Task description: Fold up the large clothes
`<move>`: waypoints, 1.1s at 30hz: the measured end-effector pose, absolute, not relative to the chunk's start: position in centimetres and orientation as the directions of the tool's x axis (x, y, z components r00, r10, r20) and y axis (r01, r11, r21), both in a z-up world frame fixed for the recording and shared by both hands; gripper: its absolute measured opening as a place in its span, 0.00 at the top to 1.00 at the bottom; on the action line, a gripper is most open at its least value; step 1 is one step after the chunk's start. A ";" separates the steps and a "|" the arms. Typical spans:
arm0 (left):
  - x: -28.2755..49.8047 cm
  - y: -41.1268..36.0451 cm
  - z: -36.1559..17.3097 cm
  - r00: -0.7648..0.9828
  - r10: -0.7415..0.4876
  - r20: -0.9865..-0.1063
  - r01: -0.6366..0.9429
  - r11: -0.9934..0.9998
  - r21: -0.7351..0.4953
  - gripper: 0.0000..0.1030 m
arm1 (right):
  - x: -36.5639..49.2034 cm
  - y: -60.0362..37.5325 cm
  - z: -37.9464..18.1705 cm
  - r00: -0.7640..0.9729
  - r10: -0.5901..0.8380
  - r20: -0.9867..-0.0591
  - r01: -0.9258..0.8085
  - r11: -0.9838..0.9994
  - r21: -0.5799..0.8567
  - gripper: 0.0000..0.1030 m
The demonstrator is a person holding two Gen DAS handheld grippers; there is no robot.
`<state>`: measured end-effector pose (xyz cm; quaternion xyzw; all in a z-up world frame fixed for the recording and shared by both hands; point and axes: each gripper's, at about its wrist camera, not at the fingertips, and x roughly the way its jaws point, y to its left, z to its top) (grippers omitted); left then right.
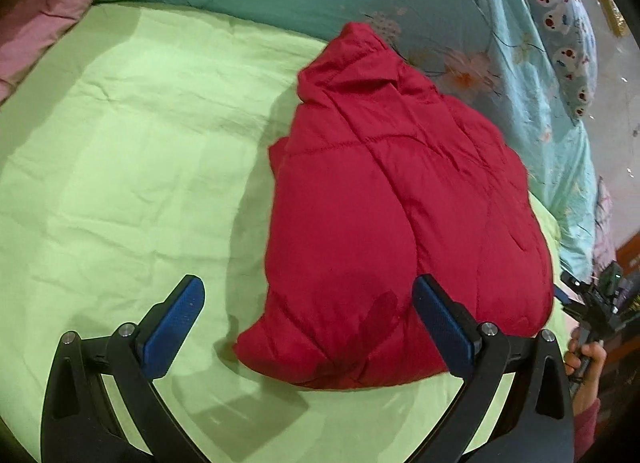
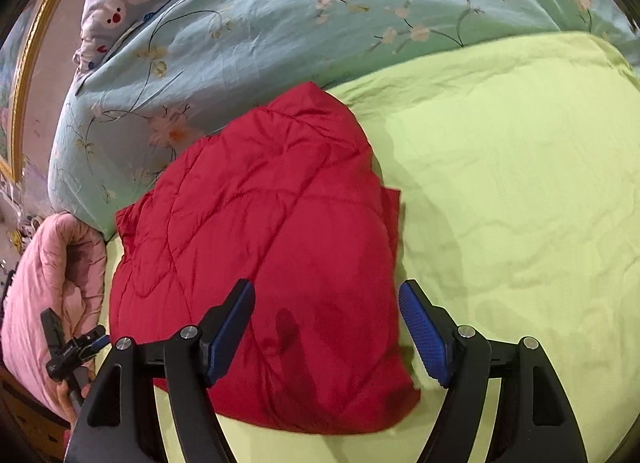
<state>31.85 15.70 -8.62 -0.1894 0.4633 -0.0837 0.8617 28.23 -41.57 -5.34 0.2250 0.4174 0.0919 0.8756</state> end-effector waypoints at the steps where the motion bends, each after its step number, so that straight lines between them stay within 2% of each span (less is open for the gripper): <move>1: 32.1 15.7 -8.8 0.548 -0.331 -0.768 -0.021 0.912 -0.409 0.00 | 28.2 -42.0 -5.7 0.631 0.366 -0.684 0.028 0.871 0.491 0.20; 7: 33.6 15.7 -10.5 0.515 -0.391 -0.762 0.000 0.890 -0.457 0.00 | 29.8 -43.1 -7.6 0.583 0.442 -0.682 0.023 0.830 0.558 0.17; 11: 34.6 15.8 -11.6 0.508 -0.438 -0.742 0.003 0.862 -0.507 0.00 | 31.3 -43.1 -9.0 0.541 0.447 -0.712 0.024 0.838 0.545 0.17; 15: 35.6 16.3 -13.1 0.482 -0.509 -0.713 0.000 0.814 -0.581 0.00 | 32.5 -43.5 -10.3 0.518 0.490 -0.702 0.024 0.811 0.584 0.06; 20: 36.4 16.2 -14.2 0.474 -0.559 -0.680 -0.002 0.772 -0.636 0.00 | 33.8 -43.5 -11.3 0.506 0.551 -0.664 0.005 0.768 0.641 0.00; 25: 37.1 15.3 -14.5 0.474 -0.599 -0.645 -0.006 0.731 -0.683 0.00 | 35.0 -42.1 -11.6 0.475 0.606 -0.638 -0.046 0.741 0.670 0.00; 29: 37.5 13.5 -14.4 0.456 -0.643 -0.615 0.053 0.710 -0.703 0.00 | 36.0 -39.7 -11.8 0.431 0.664 -0.611 -0.088 0.705 0.704 0.02; 31: 37.4 12.9 -14.0 0.474 -0.625 -0.621 0.076 0.731 -0.678 0.01 | 36.1 -39.1 -11.7 0.432 0.650 -0.625 -0.091 0.721 0.687 0.07; 32: 37.3 12.9 -13.8 0.481 -0.624 -0.616 0.082 0.731 -0.677 0.06 | 36.0 -39.2 -11.7 0.435 0.654 -0.618 -0.090 0.715 0.694 0.10; 33: 37.1 13.0 -13.6 0.490 -0.626 -0.607 0.091 0.729 -0.678 0.09 | 35.9 -39.3 -11.6 0.437 0.659 -0.612 -0.087 0.709 0.700 0.17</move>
